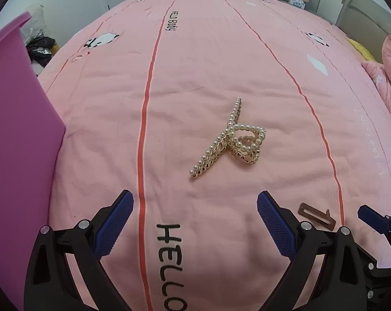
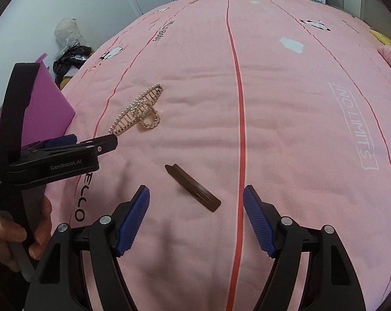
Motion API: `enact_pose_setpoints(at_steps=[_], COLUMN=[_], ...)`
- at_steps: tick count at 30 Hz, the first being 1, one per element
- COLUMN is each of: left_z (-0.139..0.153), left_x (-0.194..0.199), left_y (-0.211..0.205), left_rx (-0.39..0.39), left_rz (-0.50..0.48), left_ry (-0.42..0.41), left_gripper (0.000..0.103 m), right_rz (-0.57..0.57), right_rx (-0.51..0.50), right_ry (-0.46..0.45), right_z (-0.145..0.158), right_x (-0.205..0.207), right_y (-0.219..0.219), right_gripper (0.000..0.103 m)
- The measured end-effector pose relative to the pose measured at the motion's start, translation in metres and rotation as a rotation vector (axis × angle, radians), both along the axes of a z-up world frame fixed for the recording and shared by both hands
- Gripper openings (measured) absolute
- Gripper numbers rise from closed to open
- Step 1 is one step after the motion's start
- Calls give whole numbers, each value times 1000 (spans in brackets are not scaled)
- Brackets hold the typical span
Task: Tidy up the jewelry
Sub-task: 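Move both open tools back over the pearl claw and brown clip, then grasp the pearl hair claw with the left tool while the right tool grasps the brown clip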
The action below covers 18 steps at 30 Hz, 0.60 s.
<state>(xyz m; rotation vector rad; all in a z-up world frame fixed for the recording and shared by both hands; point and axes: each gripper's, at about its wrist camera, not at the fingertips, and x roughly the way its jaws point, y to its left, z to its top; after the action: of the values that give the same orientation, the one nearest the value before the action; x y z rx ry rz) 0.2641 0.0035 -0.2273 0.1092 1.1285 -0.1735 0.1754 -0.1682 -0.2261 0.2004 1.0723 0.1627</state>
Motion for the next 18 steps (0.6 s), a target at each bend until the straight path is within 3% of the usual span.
enact_pose_setpoints(at_steps=[18], left_z=[-32], left_x=[37], left_y=[-15], left_rx=[1], left_rz=[-47], left_ry=[-3], left_gripper=[95], right_rz=[63], right_rx=[-100], right_ry=[12], right_z=[-31], right_x=[22], right_y=[12], right_gripper=[71])
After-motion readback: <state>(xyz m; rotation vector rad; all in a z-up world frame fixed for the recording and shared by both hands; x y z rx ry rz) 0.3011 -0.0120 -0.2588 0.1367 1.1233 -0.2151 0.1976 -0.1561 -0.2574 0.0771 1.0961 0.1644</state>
